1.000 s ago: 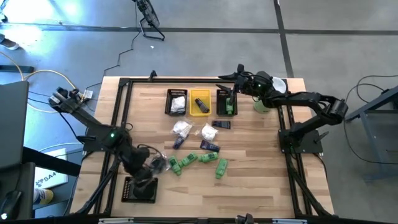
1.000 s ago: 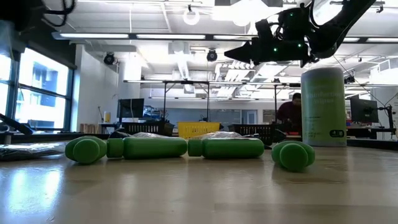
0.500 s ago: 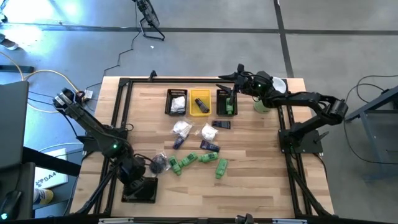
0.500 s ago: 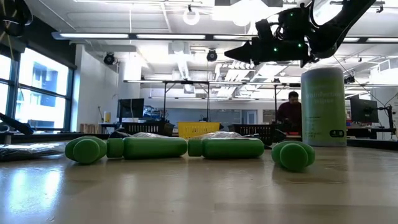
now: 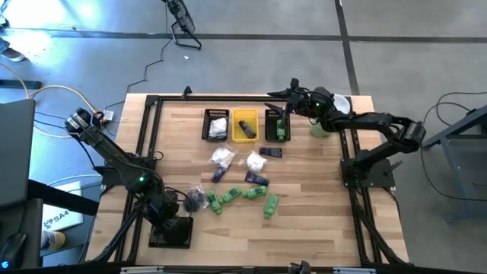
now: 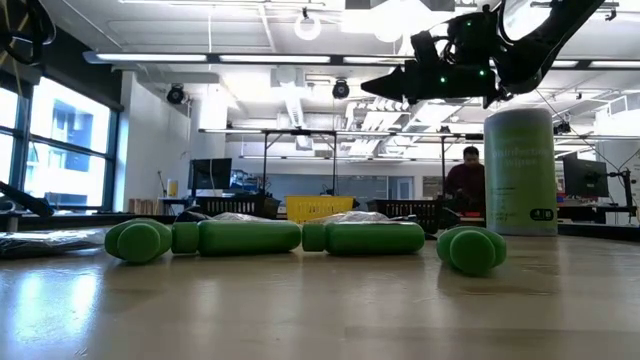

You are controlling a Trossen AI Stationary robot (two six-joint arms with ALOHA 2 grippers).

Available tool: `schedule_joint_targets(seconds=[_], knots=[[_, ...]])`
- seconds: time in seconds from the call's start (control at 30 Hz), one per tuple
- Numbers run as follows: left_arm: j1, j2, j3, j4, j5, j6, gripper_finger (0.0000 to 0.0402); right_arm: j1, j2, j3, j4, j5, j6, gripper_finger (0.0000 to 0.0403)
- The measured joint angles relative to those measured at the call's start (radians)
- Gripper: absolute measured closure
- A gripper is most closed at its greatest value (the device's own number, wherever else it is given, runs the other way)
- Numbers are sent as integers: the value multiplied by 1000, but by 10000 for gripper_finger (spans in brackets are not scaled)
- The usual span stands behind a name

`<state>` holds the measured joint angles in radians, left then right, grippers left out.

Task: Pick & Place Travel size toiletries
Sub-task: Put the black hairbrush into the bottom black bin

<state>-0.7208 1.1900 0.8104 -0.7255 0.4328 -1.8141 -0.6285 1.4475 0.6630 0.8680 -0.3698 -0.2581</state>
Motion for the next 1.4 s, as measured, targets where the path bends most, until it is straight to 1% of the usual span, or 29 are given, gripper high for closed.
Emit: schedule_joint_targets(seconds=[0.1,0.2,0.33,0.53,0.6,0.73,0.87,1.03,1.1,1.4], knots=[[0,0,0,-1,0,3,274,0,0,0,0,0,0,230],[0,0,0,-1,2,23,263,0,0,0,-1,0,0,230],[0,0,0,17,2,38,264,0,0,0,-2,0,0,230],[0,0,0,139,-6,68,281,0,0,0,-3,0,-1,230],[0,0,0,202,-33,73,287,0,0,0,-3,0,-6,230],[0,0,0,292,-122,75,296,0,0,0,-3,0,-8,230],[0,0,0,311,-173,75,303,0,0,0,-3,0,-8,230],[1,0,0,304,-186,108,314,0,0,0,-4,0,-8,230],[1,0,0,305,-209,135,320,0,0,0,-4,0,-8,230],[12,-1,0,304,-437,311,363,0,0,0,0,0,-8,230]])
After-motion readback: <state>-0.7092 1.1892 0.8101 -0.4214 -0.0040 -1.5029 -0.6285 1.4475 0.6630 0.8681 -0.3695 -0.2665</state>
